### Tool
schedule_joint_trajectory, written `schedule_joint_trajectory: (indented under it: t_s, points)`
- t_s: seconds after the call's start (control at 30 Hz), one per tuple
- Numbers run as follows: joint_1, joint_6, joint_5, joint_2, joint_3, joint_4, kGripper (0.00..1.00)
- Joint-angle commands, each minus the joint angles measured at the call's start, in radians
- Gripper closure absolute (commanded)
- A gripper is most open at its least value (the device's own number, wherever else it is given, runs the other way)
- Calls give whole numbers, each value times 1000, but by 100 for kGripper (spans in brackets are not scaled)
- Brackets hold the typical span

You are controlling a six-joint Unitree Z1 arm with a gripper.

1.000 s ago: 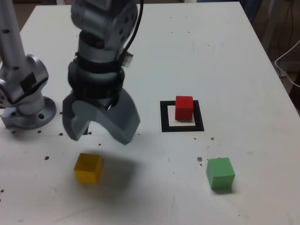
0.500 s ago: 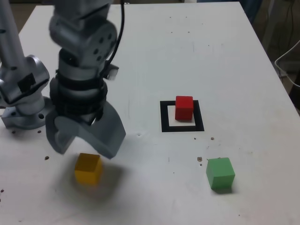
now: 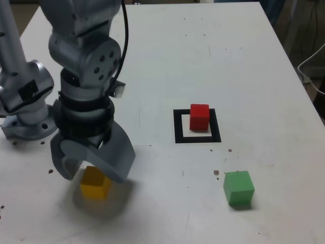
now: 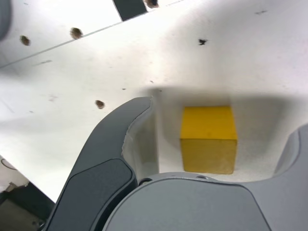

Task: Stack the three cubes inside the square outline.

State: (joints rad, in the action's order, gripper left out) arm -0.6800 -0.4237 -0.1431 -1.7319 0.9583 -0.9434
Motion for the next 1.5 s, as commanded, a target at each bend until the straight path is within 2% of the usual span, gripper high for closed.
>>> schedule_joint_trajectory:
  t_s: [0.0,0.23,0.47,0.57,1.13,1.33,1.47]
  points:
    - [-2,-4,-8,-10,-3,15,12]
    - [-4,-17,-24,-40,-8,33,20]
    - [-4,-70,-3,-47,-2,40,50]
    - [-4,-76,0,-47,1,52,58]
    - [-4,-76,-9,-46,4,70,86]
    - [-2,-76,13,-43,23,58,91]
    - [12,-76,53,-36,54,35,94]
